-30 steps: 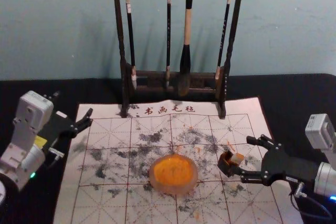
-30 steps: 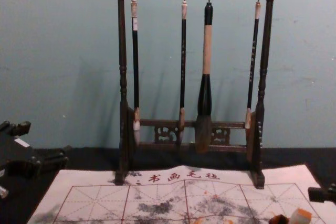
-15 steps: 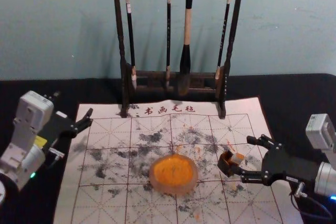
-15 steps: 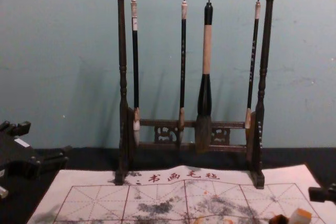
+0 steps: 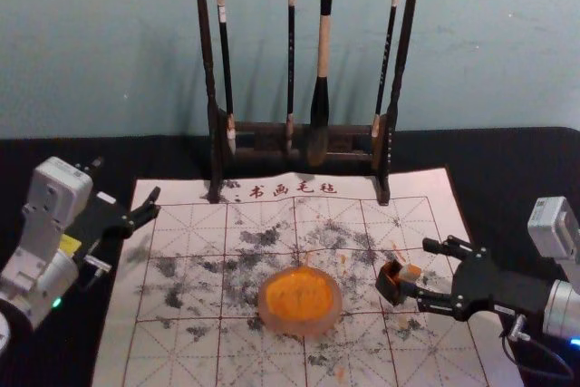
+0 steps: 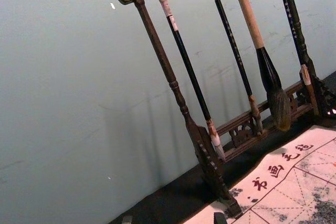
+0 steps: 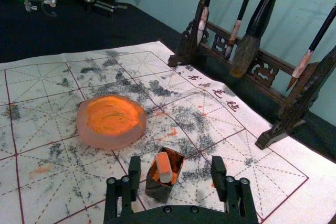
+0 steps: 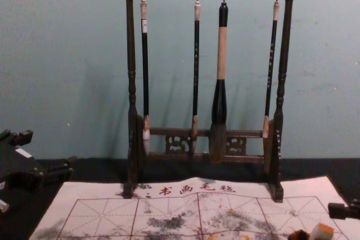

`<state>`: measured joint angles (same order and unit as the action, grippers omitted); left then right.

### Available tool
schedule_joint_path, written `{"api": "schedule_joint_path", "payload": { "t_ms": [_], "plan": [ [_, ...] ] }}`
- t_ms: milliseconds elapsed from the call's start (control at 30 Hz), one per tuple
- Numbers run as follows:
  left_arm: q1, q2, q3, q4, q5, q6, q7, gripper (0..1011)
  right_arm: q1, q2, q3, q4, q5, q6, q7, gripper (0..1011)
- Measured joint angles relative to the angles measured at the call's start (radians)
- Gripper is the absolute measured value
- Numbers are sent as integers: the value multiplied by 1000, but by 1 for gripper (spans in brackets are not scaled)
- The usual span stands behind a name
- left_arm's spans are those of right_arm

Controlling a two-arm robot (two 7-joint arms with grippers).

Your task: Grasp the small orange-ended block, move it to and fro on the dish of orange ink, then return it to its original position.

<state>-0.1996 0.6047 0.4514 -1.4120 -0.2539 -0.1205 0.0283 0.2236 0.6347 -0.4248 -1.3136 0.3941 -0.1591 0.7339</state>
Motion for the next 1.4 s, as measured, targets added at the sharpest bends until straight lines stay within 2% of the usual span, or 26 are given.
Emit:
{"api": "schedule_joint_path", "payload": {
  "t_ms": [100, 233, 367, 433, 467, 500, 533, 600, 800, 1400],
  "plan": [
    [0, 0, 0, 0, 0, 0, 0, 1001, 0, 0, 0, 0, 0, 0, 0, 736],
    [0, 0, 0, 0, 0, 0, 0, 1001, 0, 0, 0, 0, -1, -1, 0, 658],
    [0, 0, 0, 0, 0, 0, 0, 1001, 0, 0, 0, 0, -1, -1, 0, 494],
    [0, 0, 0, 0, 0, 0, 0, 1001, 0, 0, 0, 0, -1, -1, 0, 432],
    [0, 0, 0, 0, 0, 0, 0, 1001, 0, 0, 0, 0, -1, -1, 0, 432],
    [0, 0, 0, 0, 0, 0, 0, 1001, 0, 0, 0, 0, -1, -1, 0, 370],
    [0, 0, 0, 0, 0, 0, 0, 1001, 0, 0, 0, 0, -1, -1, 0, 359],
    [0, 0, 0, 0, 0, 0, 0, 1001, 0, 0, 0, 0, -1, -1, 0, 270],
    [0, 0, 0, 0, 0, 0, 0, 1001, 0, 0, 0, 0, -1, -1, 1, 109],
    [0, 0, 0, 0, 0, 0, 0, 1001, 0, 0, 0, 0, 0, 0, 0, 90]
  ]
}}
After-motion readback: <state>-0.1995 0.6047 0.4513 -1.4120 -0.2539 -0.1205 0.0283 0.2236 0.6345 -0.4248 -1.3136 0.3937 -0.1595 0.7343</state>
